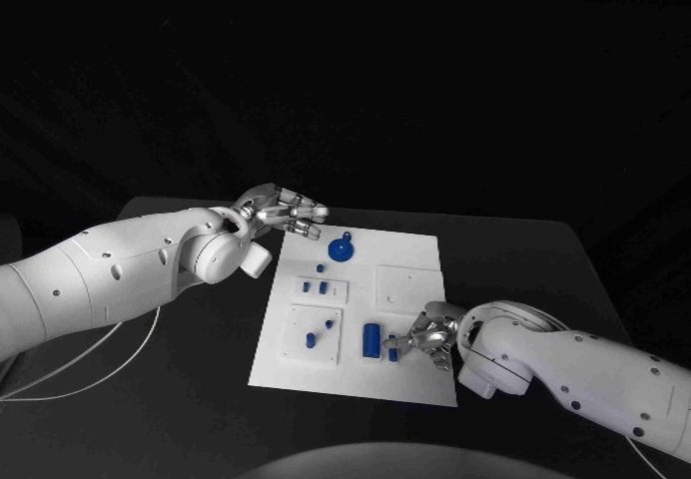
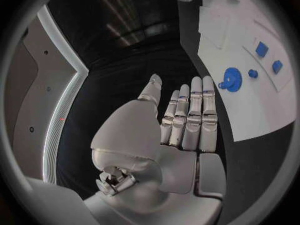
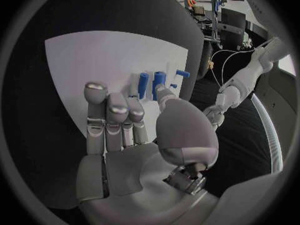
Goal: Assemble the parts on the task board
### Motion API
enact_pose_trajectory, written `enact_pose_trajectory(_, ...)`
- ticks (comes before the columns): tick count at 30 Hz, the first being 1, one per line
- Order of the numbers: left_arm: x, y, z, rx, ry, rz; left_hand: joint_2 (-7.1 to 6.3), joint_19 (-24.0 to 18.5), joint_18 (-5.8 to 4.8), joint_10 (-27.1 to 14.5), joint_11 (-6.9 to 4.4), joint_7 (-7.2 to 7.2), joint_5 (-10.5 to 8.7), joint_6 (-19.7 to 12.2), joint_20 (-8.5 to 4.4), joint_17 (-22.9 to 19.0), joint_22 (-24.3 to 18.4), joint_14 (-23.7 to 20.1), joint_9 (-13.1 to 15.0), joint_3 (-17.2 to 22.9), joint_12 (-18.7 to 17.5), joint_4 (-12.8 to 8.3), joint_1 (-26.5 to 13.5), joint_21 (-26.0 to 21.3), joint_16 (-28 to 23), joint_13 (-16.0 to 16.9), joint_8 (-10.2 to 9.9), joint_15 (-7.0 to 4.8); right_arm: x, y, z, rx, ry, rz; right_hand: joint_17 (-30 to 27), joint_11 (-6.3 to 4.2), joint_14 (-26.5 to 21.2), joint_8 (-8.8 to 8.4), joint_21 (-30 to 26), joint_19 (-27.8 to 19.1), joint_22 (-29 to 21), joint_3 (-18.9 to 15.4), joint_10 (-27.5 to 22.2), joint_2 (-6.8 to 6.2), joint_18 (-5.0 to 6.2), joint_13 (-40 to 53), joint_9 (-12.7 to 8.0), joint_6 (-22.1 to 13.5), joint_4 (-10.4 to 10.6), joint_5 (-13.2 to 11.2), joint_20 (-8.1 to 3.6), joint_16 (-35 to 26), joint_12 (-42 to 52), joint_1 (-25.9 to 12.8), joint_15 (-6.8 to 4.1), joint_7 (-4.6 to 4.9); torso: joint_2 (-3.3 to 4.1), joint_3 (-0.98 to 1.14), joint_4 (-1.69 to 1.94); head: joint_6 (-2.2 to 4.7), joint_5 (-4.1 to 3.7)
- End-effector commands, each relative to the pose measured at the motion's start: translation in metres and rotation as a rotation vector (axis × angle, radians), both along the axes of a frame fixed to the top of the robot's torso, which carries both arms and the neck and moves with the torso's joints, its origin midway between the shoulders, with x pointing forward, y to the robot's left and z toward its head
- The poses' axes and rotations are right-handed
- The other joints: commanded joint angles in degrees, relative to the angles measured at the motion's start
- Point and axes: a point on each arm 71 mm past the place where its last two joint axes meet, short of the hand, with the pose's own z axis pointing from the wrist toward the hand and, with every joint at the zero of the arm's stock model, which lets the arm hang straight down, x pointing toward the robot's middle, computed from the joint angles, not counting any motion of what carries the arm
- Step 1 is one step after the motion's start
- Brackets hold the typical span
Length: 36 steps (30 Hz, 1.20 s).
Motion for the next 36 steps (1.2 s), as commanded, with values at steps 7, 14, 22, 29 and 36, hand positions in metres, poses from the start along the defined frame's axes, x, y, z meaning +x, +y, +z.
enact_pose_trajectory(7, -0.001, -0.001, 0.0, -0.003, 0.0, -0.017, -0.06, -0.37, -0.35, -0.36, 0.12, -0.09, 0.07, -0.34, -0.07, 0.08, 0.09, -0.39, 0.01, 0.11, -0.01, 0.29, -0.47, -0.29, -0.12, -0.01, 0.04, 0.16, -0.007, -0.003, -0.001, 0.015, 0.051, 0.094, 0.07, -0.05, 0.09, -0.16, -0.06, 3.03, 1.18, 0.35, -0.19, -0.09, -0.66, -0.06, -0.01, 0.38, -4.66, -0.87, -0.19, -0.03, -0.35, 3.35, -0.26, 0.2, 0.01, 0.05, -0.1, -0.06, -0.07)
enact_pose_trajectory(14, -0.001, -0.001, 0.0, -0.003, 0.001, -0.017, -0.06, -0.37, -0.35, -0.36, 0.12, -0.09, 0.07, -0.34, -0.07, 0.08, 0.09, -0.39, 0.01, 0.11, -0.01, 0.29, -0.47, -0.29, -0.12, -0.01, 0.04, 0.16, -0.01, -0.006, -0.004, 0.006, 0.068, 0.101, 0.08, -0.19, 0.08, -0.15, -0.17, 3.03, 1.26, 2.06, -0.17, 0.27, -0.75, -0.11, 0.02, 1.09, -6.91, -2.85, -0.25, -0.18, -0.39, 4.44, -0.34, -0.06, 0.02, 0.02, -0.06, -0.08, -0.16)
enact_pose_trajectory(22, -0.001, -0.001, 0.0, -0.003, 0.001, -0.017, -0.06, -0.37, -0.35, -0.36, 0.12, -0.09, 0.07, -0.34, -0.07, 0.08, 0.09, -0.39, 0.01, 0.11, -0.01, 0.29, -0.47, -0.29, -0.12, -0.01, 0.04, 0.16, -0.011, -0.006, -0.006, 0.007, 0.065, 0.085, 0.18, -0.32, 0.13, -0.15, -0.27, 3.07, 1.3, 3.09, -0.02, 1.01, -0.81, -0.03, 0.1, 1.51, -7.14, -3.13, -0.33, -0.13, -0.26, 3.11, -0.41, -0.26, 0.01, -0.01, 0.03, -0.12, -0.36)
enact_pose_trajectory(29, -0.001, -0.001, 0.0, -0.003, 0.002, -0.018, -0.06, -0.37, -0.35, -0.36, 0.12, -0.09, 0.07, -0.34, -0.07, 0.08, 0.09, -0.39, 0.01, 0.11, -0.01, 0.29, -0.47, -0.29, -0.12, -0.01, 0.04, 0.16, -0.009, -0.006, -0.008, -0.001, 0.061, 0.061, 0.21, -0.49, 0.17, -0.15, -0.08, 3.1, 1.31, 1.67, 0.02, 5.23, -0.88, 0.03, 0.35, 1.38, -6.83, -1.25, -0.45, -0.01, -0.23, -0.76, -0.52, -0.42, 0.01, -0.04, 0.04, -0.16, -0.28)
enact_pose_trajectory(36, -0.001, -0.001, 0.0, -0.002, 0.002, -0.017, -0.06, -0.37, -0.35, -0.36, 0.12, -0.09, 0.07, -0.34, -0.07, 0.08, 0.09, -0.39, 0.01, 0.11, -0.01, 0.29, -0.47, -0.29, -0.12, -0.01, 0.04, 0.16, -0.007, -0.004, -0.01, -0.01, 0.063, 0.049, 0.17, -0.53, 0.18, -0.14, -0.02, 3.1, 1.26, 1.74, 0.07, 5.73, -0.89, 0.07, 0.43, 1.45, -7.56, -0.84, -0.46, 0.01, -0.22, -1.2, -0.53, -0.48, 0.0, -0.03, 0.03, -0.26, -0.32)
